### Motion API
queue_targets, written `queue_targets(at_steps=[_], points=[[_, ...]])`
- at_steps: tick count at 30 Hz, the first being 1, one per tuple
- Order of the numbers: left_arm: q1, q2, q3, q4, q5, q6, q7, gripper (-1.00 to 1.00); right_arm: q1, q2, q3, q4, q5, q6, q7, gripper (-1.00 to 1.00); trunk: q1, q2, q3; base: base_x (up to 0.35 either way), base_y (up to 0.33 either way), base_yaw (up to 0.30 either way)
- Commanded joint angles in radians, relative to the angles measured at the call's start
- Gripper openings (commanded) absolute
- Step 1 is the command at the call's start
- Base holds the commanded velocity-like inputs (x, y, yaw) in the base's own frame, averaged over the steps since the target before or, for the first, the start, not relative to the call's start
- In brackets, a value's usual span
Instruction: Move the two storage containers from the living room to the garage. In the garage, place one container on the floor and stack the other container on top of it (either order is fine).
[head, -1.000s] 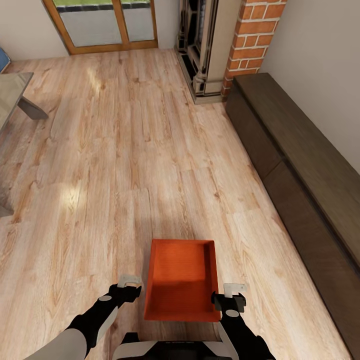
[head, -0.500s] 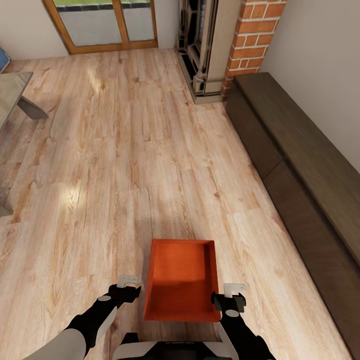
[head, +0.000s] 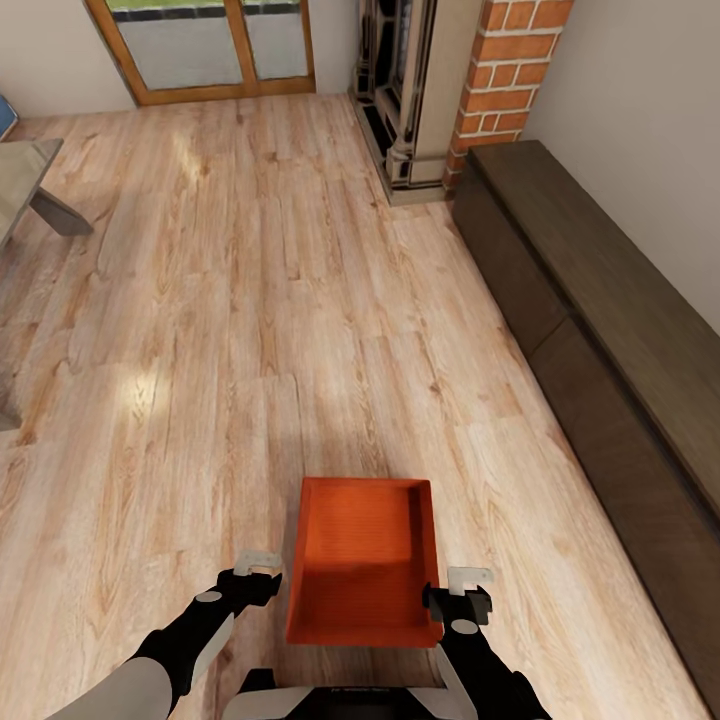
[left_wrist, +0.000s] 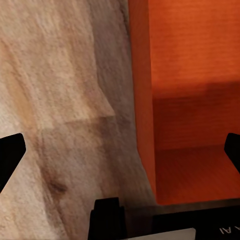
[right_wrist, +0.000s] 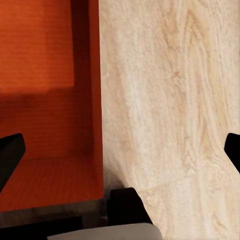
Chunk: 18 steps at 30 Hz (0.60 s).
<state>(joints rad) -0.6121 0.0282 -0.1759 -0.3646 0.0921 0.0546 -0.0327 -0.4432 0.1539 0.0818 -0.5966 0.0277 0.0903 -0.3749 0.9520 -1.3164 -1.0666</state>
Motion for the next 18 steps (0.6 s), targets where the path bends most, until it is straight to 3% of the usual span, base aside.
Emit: queue_targets(at_steps=[1,18], points=[[0.0,0.001,-0.005,-0.002,0.009,0.006,-0.001,1.0,0.0,-0.001,0.004,-0.002,0.003,0.009,-0.007,1.0,0.004,-0.008,-0.004,0.0,0.0,0.0],[0.0,0.001,-0.002,-0.002,0.008,0.008,-0.009,1.0,0.0,-0.001,0.006,-0.002,0.006,0.009,-0.007,1.0,0.069,-0.127,-0.057,0.0,0.0,0.0]])
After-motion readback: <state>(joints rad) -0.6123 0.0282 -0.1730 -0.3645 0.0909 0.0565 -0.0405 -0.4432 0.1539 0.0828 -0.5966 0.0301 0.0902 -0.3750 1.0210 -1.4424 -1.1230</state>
